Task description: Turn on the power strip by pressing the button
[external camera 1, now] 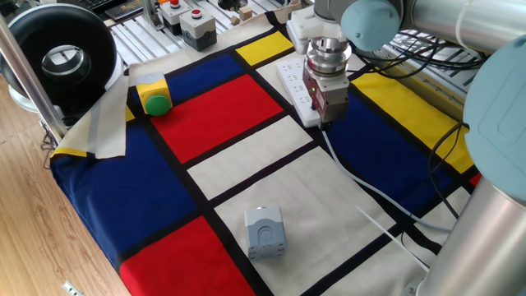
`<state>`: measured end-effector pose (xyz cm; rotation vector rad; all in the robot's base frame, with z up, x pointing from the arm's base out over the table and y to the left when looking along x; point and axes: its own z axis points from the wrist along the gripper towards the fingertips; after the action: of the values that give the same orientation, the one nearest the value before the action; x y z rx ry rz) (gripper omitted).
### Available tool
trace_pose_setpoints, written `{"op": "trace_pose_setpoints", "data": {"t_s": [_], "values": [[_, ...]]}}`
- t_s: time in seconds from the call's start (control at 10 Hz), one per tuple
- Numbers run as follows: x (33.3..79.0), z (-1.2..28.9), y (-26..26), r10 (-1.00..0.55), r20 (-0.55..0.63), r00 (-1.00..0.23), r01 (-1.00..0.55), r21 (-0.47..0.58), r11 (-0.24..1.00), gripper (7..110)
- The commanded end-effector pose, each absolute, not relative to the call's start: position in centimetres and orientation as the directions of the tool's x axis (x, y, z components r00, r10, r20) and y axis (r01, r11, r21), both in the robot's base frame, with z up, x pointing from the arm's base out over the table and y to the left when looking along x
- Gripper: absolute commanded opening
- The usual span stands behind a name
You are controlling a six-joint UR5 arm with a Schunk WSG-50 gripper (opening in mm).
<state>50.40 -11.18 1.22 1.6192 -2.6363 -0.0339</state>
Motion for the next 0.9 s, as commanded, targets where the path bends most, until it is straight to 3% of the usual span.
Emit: {"op": "trace_pose_setpoints", "data": {"t_s": [0.0, 0.8], "values": [[50.59, 1.45, -11.05, -0.888, 0.019, -0.459, -0.887, 0.044, 0.460, 66], [50.64, 1.36, -11.12, -0.889, 0.021, -0.458, -0.888, 0.041, 0.459, 66]]}}
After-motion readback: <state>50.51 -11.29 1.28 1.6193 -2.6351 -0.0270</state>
